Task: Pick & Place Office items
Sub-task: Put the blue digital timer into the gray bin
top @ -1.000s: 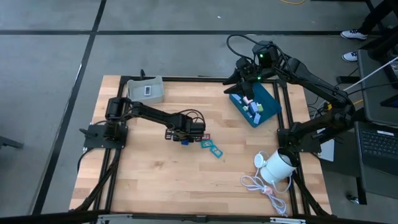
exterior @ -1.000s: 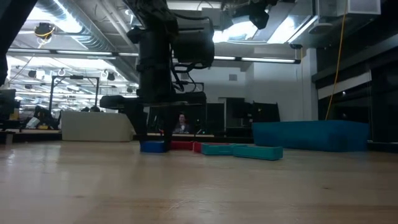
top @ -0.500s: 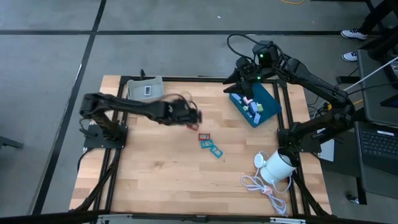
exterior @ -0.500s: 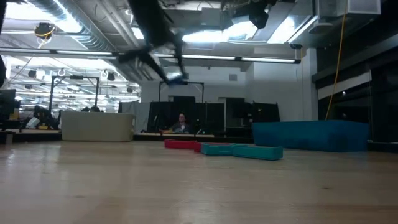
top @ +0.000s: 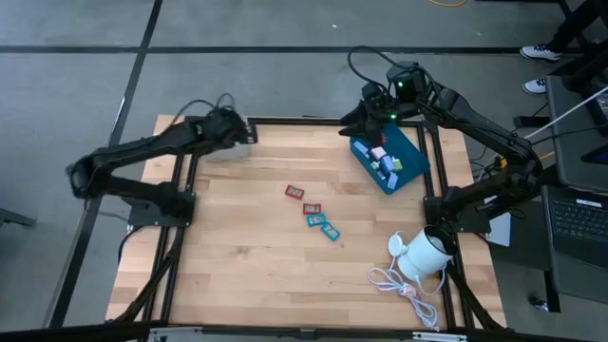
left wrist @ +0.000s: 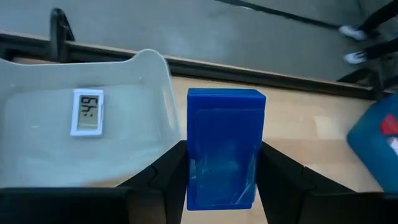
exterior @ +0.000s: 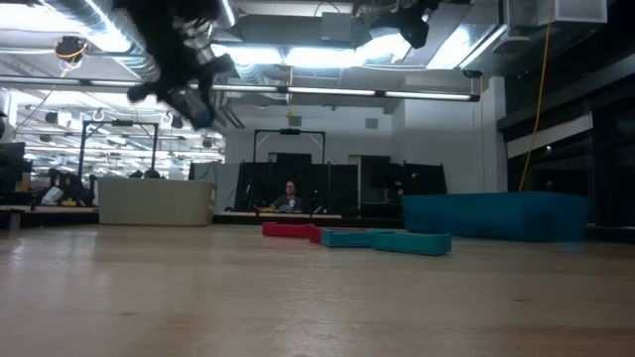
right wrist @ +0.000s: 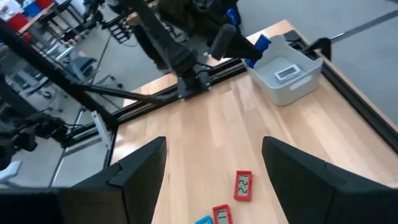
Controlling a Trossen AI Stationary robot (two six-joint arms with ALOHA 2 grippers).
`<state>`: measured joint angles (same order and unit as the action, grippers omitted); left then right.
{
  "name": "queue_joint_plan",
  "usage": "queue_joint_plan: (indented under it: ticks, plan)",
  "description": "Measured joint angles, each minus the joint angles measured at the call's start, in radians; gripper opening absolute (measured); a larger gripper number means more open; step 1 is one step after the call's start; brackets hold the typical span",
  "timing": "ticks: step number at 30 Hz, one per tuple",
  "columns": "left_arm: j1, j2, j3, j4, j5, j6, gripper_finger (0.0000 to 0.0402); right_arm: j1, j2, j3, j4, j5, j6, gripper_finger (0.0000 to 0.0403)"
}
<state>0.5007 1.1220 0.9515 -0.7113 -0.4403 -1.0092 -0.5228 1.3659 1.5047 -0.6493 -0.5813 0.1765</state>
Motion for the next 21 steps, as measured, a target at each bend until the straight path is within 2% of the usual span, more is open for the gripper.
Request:
queue_joint_plan:
  ticks: [4, 9, 15, 21]
  plan:
    - [0.199, -0.101, -0.202, 0.165, 0.181, 0.104, 0.015, 0.0, 0.0, 0.0, 0.007, 0.03, 0.032, 0.0271]
    - [0.386, -0.142, -0.375, 0.228, 0.34, 0.206, 0.015, 0.0, 0.0, 0.0, 0.011, 0.068, 0.077, 0.0271]
    - [0.482, -0.14, -0.429, 0.352, 0.411, 0.33, 0.015, 0.0, 0.0, 0.0, 0.011, 0.116, 0.116, 0.0271]
    - [0.533, -0.14, -0.429, 0.493, 0.517, 0.3, 0.015, 0.0, 0.0, 0.0, 0.012, 0.148, 0.151, 0.0271]
